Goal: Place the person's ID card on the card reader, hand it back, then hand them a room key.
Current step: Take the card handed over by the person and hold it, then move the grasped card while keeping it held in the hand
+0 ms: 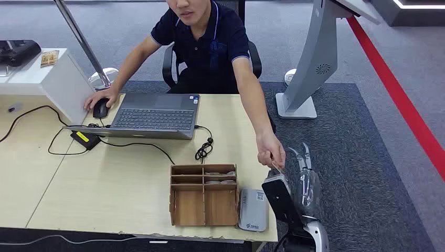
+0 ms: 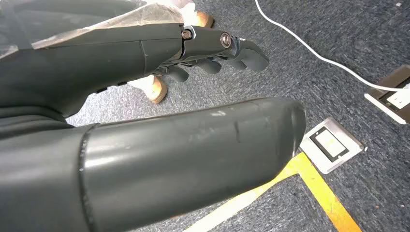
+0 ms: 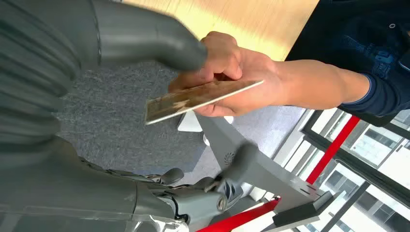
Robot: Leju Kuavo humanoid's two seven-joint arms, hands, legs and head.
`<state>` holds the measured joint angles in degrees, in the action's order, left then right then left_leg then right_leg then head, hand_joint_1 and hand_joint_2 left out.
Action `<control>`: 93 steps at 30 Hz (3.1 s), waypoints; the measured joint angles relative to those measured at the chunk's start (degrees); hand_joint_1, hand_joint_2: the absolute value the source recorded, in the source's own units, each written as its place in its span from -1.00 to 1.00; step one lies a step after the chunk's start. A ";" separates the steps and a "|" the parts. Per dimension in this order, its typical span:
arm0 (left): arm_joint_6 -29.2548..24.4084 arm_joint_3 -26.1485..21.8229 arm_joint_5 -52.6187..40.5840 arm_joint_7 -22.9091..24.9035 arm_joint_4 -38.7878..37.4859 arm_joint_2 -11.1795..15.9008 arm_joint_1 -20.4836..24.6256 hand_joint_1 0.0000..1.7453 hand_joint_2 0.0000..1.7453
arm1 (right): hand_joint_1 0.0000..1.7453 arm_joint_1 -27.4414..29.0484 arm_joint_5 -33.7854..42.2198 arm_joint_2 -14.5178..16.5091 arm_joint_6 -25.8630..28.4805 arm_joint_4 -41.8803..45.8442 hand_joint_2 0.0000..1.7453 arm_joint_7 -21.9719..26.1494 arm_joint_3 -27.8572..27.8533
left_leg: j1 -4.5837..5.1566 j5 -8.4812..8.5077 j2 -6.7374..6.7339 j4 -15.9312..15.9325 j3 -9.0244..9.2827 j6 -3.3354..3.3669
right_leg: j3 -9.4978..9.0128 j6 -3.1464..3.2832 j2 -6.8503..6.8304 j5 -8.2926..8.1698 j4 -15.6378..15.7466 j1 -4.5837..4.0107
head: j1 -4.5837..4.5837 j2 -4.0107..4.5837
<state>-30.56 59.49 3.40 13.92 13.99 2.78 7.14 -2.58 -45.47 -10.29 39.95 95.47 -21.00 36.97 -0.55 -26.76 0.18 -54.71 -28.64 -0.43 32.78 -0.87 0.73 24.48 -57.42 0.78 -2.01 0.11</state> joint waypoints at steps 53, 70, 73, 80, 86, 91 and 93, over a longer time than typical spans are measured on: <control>-1.30 -0.01 0.39 -0.85 0.05 0.25 0.09 -1.00 -1.00 | 1.00 6.69 0.04 -1.46 0.00 -4.63 1.00 -0.48 -0.54 | 0.00 -0.02 -0.01 0.00 0.03 0.00 | 0.02 0.00 0.01 0.00 0.01 -0.01 | 0.00 0.00; 4.48 -36.05 -49.81 -3.89 0.32 -1.95 -1.91 -1.00 -1.00 | 1.00 6.71 2.57 -2.51 -0.01 -9.34 1.00 -3.55 5.27 | -0.01 -0.08 -0.03 0.00 0.04 -0.03 | -0.04 -0.01 0.04 0.03 0.03 -0.01 | 0.00 0.00; 4.45 -39.01 -49.15 -3.89 0.31 -2.30 -2.11 -1.00 -1.00 | 1.00 6.70 2.62 -2.57 -0.01 -9.96 1.00 -3.73 6.30 | -0.01 -0.08 -0.03 0.00 0.04 -0.03 | -0.04 -0.01 0.04 0.04 0.03 -0.02 | 0.00 0.00; 4.29 -43.61 -48.01 -3.89 0.31 -2.88 -2.27 -1.00 -1.00 | 1.00 6.59 2.59 -2.84 0.00 -11.13 1.00 -3.98 8.02 | 0.00 -0.09 -0.03 0.00 0.03 -0.03 | -0.05 -0.02 0.04 0.03 0.05 0.00 | -0.01 0.00; 4.26 -45.65 -47.77 -3.89 0.31 -3.17 -2.35 -1.00 -1.00 | 1.00 6.43 2.59 -3.01 0.00 -11.90 1.00 -4.08 8.85 | -0.01 -0.09 -0.03 0.00 0.03 -0.03 | -0.05 -0.02 0.04 0.03 0.05 -0.01 | -0.01 -0.01; 4.14 -46.51 -47.49 -3.89 0.31 -3.34 -2.39 -1.00 -1.00 | 1.00 6.23 2.59 -3.17 0.00 -12.41 1.00 -4.32 9.55 | -0.01 -0.09 -0.03 0.00 0.03 -0.03 | -0.05 -0.02 0.04 0.03 0.05 -0.01 | -0.01 -0.01; 4.11 -46.86 -47.37 -3.89 0.31 -3.37 -2.41 -1.00 -1.00 | 1.00 6.19 2.60 -3.28 0.00 -12.46 1.00 -4.56 9.78 | -0.01 -0.09 -0.03 0.00 0.03 -0.03 | -0.05 -0.02 0.04 0.03 0.05 -0.01 | 0.00 -0.01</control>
<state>-26.45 12.63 -43.98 10.03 14.29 -0.59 4.73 3.61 -42.87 -13.58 39.95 83.01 -25.56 46.75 -0.55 -26.85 0.15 -54.71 -28.61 -0.46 32.73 -0.89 0.77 24.52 -57.37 0.77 -2.01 0.10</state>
